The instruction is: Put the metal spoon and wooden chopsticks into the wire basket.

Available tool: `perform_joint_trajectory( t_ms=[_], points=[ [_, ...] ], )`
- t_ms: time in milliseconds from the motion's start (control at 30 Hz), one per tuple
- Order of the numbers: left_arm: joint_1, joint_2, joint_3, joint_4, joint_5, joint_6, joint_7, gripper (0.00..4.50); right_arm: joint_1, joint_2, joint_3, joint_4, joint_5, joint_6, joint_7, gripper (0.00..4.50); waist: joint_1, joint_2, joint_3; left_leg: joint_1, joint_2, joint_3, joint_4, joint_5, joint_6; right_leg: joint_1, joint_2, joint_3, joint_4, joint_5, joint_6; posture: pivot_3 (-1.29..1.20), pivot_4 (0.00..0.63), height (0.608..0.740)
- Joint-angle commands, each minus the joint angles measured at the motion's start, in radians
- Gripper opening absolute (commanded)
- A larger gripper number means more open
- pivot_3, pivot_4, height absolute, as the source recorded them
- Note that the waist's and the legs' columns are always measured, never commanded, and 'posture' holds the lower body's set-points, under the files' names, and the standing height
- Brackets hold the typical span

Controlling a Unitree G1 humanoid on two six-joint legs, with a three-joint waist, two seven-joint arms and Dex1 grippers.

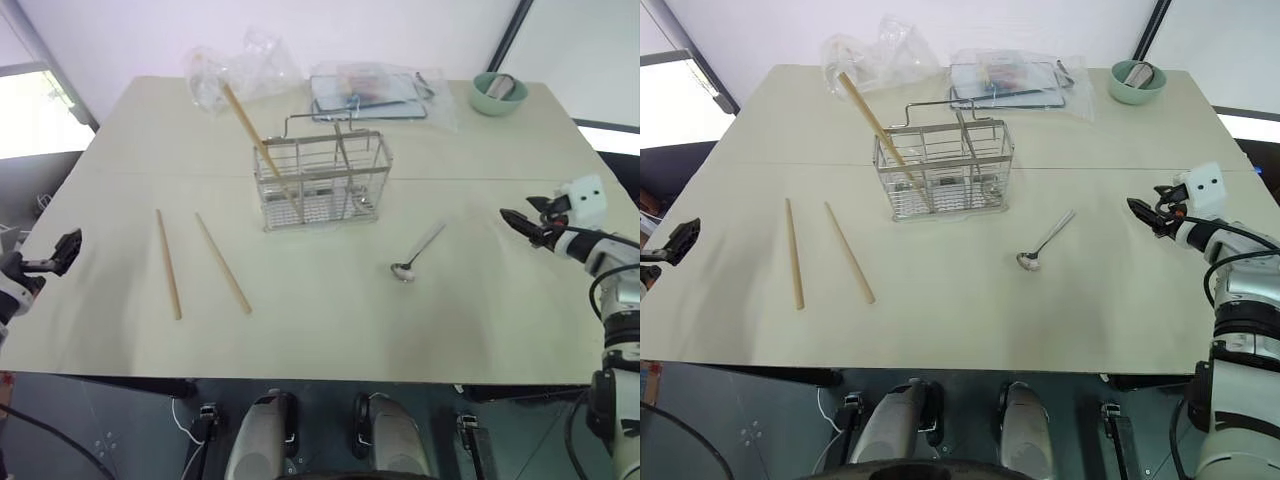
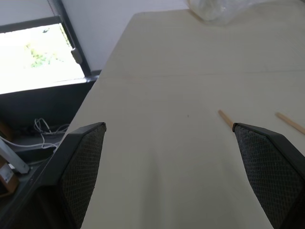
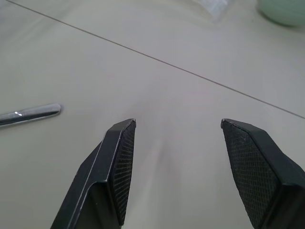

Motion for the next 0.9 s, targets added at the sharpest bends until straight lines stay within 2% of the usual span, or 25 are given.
perform_joint_trajectory(
  t_ms=[33,467,733,800,900],
  points=[
    [-0.016,0.024,0.020,-0.005,0.015,-0.005,0.011,4.47,-0.003,-0.030,-0.031,-0.035,0.019,-0.007,-0.008,2.91,0.000,0.000,0.000,0.000,0.000,0.000,0.000,0.000,0.000,0.000,0.000,0.000,0.000,0.000,0.000,0.00,0.150,0.704],
    [-0.056,0.028,0.027,-0.006,-0.009,0.030,0.005,4.47,-0.032,-0.033,-0.019,-0.034,0.009,-0.001,-0.005,2.91,-0.001,0.000,0.000,0.001,0.000,0.000,0.000,0.000,0.000,0.001,0.000,0.000,0.000,0.000,0.001,0.00,0.150,0.704],
    [-0.111,0.067,0.017,-0.040,-0.054,0.074,-0.023,4.47,-0.141,-0.046,0.029,0.037,-0.030,-0.039,0.036,2.91,-0.003,0.000,0.000,0.001,0.000,0.000,0.001,0.000,0.000,0.001,0.001,0.000,0.001,0.001,0.001,0.00,0.150,0.704],
    [-0.146,0.096,-0.001,-0.078,-0.101,0.116,-0.051,4.47,-0.193,-0.057,0.055,0.068,-0.046,-0.054,0.073,2.91,-0.001,0.000,0.000,0.001,0.000,0.000,0.001,0.000,0.000,0.001,0.001,0.000,0.001,0.001,0.001,0.00,0.150,0.704],
    [-0.133,0.165,-0.114,-0.200,-0.110,0.114,-0.161,4.47,-0.288,-0.069,0.097,0.115,-0.061,-0.061,0.167,2.91,-0.002,0.001,0.001,0.001,-0.001,0.001,0.001,0.000,0.000,0.001,0.000,0.000,0.000,0.001,0.001,0.00,0.150,0.704]
  ],
)
